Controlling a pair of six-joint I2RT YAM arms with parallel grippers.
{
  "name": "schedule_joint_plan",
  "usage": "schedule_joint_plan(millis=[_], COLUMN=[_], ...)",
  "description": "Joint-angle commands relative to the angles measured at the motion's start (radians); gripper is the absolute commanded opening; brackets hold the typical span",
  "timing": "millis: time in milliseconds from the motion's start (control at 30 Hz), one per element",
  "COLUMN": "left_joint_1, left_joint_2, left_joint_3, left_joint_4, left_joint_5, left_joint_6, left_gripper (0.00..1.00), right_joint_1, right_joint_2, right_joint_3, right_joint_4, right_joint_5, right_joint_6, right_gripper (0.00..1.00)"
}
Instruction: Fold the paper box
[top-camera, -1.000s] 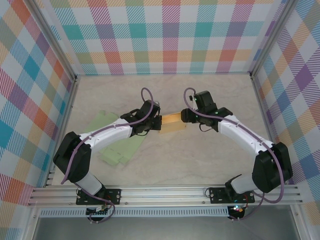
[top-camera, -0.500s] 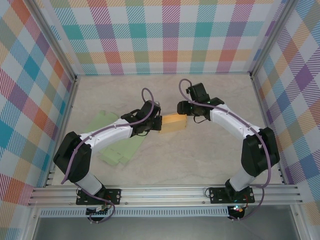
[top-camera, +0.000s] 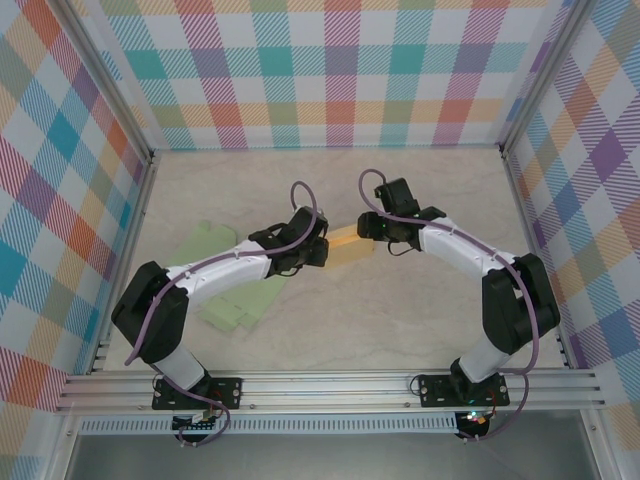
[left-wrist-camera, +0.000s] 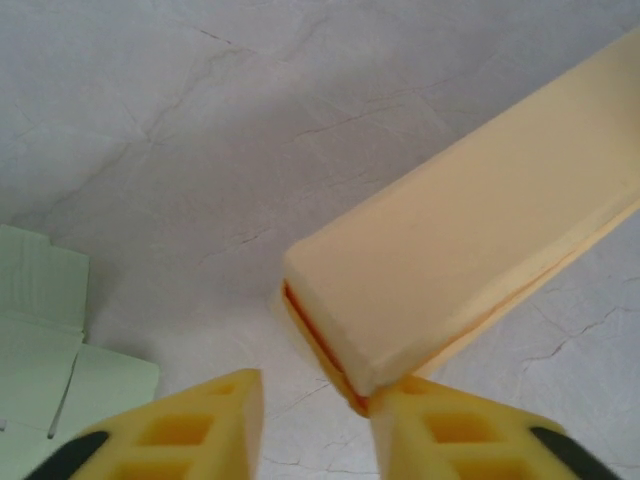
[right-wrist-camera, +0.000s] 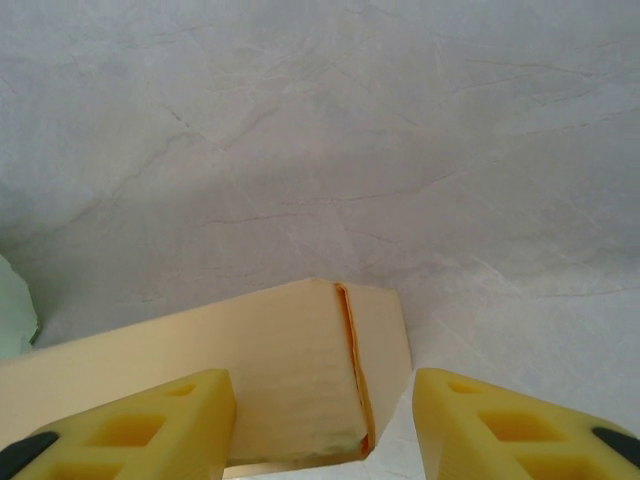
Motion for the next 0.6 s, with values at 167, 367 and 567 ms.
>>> schedule_joint_plan(millis=[167,367,567], left_joint_1=[-0.024,-0.023,-0.015], left_joint_2=[-0.107,-0.160,-0.156], left_joint_3=[-0.043,-0.050,-0.055], left_joint_4=[0.007,0.069,0.122], left_joint_5=[0.037,0.072,-0.006], left_joint_6=[-0.016,-0.078,-0.201], left_gripper=[0.68,0.82,0.86], right_joint_1=[-0.001,-0.001,-0.001], right_joint_2=[0.013,0.011,0.002], right_joint_3=[-0.060,-0.071,-0.084], right_joint_4=[-0.018,-0.009,0.000], right_joint_5=[-0.005,-0.011,-0.013], right_joint_6=[0.015,0.012,0.012], right_gripper=[0.50,0.50,0.50])
